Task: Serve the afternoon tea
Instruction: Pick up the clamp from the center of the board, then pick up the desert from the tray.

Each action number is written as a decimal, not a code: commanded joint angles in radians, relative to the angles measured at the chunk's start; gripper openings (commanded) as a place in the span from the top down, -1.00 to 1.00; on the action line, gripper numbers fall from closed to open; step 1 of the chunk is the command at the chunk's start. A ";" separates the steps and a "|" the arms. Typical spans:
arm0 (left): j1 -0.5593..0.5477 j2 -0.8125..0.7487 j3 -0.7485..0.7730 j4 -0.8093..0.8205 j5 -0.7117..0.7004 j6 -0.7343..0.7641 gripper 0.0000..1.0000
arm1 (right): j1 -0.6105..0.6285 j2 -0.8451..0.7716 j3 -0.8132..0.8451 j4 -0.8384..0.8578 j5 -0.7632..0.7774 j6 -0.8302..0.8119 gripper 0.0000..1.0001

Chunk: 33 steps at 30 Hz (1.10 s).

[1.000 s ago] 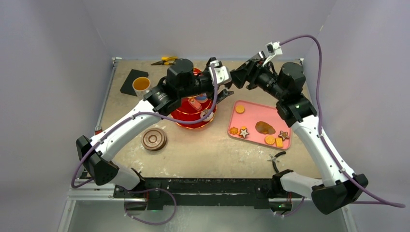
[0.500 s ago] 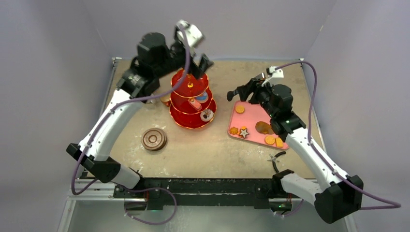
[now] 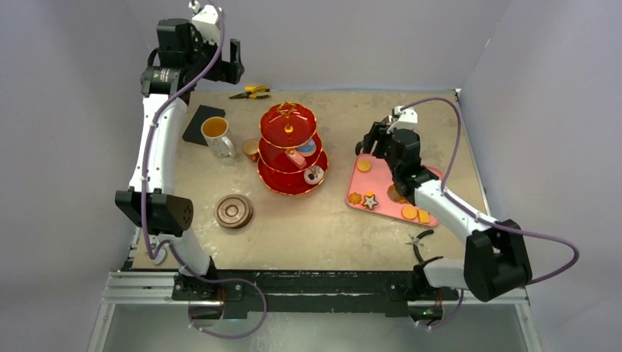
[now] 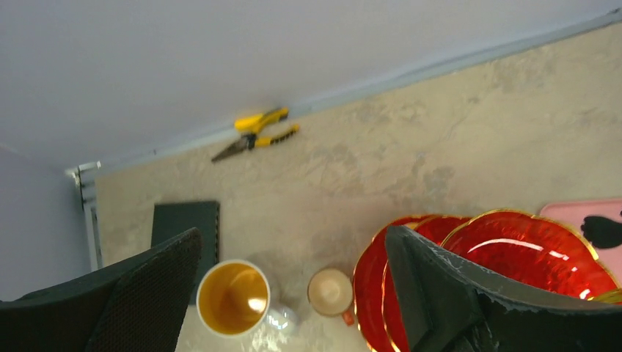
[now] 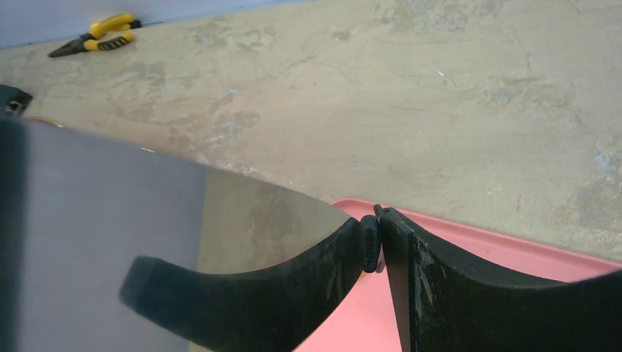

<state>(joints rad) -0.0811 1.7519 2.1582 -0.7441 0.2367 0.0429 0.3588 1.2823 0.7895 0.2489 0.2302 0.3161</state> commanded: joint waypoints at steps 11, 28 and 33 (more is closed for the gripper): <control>0.035 -0.057 -0.265 0.047 -0.011 -0.003 -0.93 | -0.004 0.167 -0.009 0.120 0.057 0.011 -0.33; 0.035 -0.097 -0.353 0.097 0.001 0.000 -0.93 | -0.001 0.197 -0.057 0.113 0.088 0.025 -0.24; 0.035 -0.098 -0.367 0.098 0.020 -0.010 -0.96 | 0.012 0.208 -0.047 0.114 0.109 0.018 -0.19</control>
<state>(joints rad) -0.0528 1.6939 1.8015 -0.6891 0.2302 0.0444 0.3603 1.4910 0.7452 0.3374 0.2993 0.3321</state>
